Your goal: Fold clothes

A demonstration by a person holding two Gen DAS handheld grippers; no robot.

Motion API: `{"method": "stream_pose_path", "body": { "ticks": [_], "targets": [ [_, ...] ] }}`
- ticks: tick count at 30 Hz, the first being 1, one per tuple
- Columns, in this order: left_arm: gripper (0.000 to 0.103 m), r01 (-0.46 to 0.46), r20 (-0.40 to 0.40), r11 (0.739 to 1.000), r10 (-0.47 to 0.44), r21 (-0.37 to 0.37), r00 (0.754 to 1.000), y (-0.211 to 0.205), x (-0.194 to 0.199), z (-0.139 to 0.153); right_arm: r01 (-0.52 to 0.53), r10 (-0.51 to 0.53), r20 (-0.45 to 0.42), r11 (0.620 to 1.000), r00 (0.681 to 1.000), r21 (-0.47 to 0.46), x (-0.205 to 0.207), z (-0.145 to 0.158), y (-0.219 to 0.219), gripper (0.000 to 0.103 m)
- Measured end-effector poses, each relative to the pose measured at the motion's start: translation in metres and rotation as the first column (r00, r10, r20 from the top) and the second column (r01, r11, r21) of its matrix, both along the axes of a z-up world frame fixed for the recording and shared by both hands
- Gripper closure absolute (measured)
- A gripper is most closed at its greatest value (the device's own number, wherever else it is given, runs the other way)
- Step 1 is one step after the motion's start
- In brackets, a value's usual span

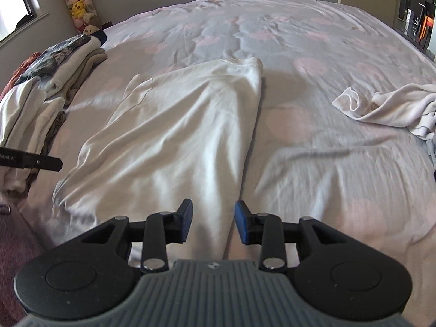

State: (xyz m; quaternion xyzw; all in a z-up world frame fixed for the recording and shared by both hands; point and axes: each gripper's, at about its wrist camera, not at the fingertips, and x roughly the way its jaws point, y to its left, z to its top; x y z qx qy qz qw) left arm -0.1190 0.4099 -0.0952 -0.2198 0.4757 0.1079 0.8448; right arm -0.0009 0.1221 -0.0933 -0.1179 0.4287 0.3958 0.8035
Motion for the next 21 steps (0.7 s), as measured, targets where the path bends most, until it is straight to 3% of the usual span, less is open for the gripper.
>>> {"method": "stream_pose_path", "body": {
  "ticks": [6,12,16,21],
  "targets": [
    [0.092,-0.036,-0.037,0.999,0.035,-0.029,0.999,-0.004,-0.009,-0.011,-0.083,0.089,0.088,0.995,0.992,-0.063,-0.042,-0.009,-0.02,0.06],
    [0.102,-0.052,-0.034,0.997,0.05,-0.065,0.998,-0.003,-0.006,-0.018,-0.07,0.074,0.091,0.996,0.993,-0.047,-0.045,-0.021,-0.028,0.06],
    [0.103,-0.064,-0.016,0.998,0.064,-0.009,0.998,-0.001,-0.01,-0.004,-0.087,0.092,0.11,0.995,0.99,-0.051,-0.045,-0.025,-0.024,0.061],
    [0.103,-0.054,-0.082,0.995,0.061,0.084,0.995,0.004,-0.015,0.004,-0.089,0.098,0.106,0.992,0.99,-0.086,-0.044,-0.039,-0.019,0.064]
  ]
}}
